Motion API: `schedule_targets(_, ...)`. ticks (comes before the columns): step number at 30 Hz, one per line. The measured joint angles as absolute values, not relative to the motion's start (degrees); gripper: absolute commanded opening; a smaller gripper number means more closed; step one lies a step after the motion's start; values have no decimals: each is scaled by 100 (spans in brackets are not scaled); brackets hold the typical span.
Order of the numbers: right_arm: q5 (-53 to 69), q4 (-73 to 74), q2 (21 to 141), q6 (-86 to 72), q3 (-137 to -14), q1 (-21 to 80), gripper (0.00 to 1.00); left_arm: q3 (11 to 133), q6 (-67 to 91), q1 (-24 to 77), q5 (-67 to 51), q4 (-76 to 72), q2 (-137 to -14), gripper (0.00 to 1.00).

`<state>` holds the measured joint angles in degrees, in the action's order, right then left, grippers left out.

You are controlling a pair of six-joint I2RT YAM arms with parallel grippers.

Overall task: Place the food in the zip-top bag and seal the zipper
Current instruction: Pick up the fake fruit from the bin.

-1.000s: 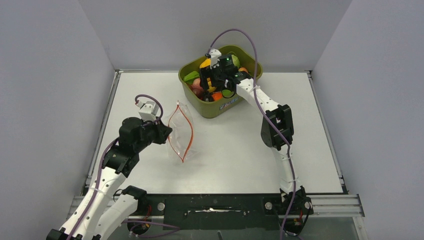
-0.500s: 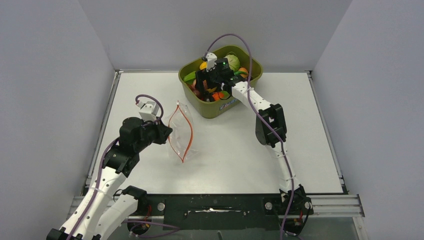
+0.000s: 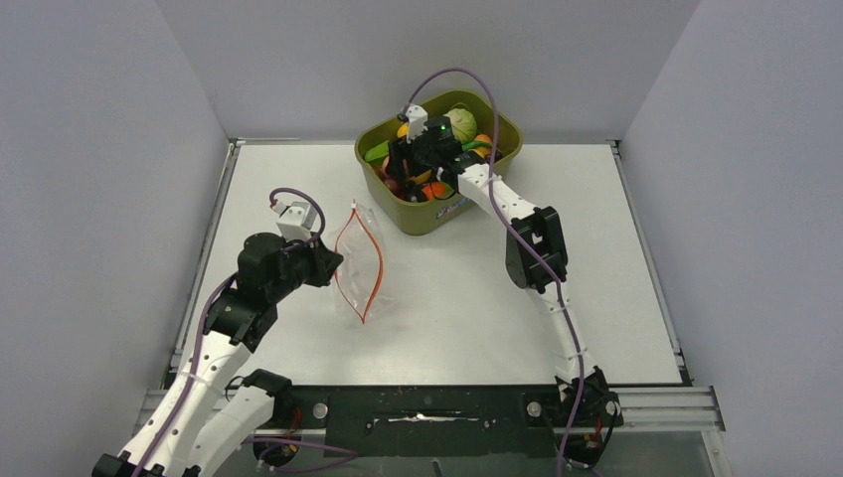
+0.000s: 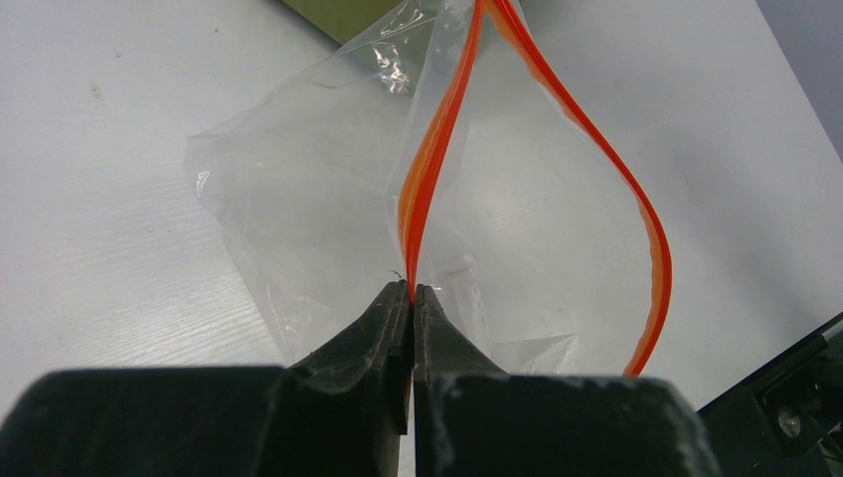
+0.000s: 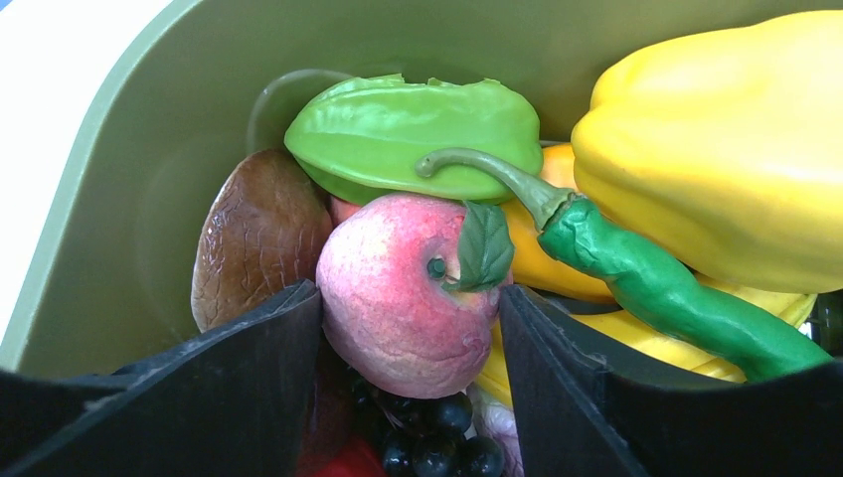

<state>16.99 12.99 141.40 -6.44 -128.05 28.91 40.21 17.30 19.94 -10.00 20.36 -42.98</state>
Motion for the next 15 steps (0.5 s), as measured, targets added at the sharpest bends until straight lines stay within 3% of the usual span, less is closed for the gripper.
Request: schedule_targets(15, 1717, 1179, 13815, -596, -12263, 2891, 47, 4021, 1728, 1994, -991, 2036, -4298, 0)
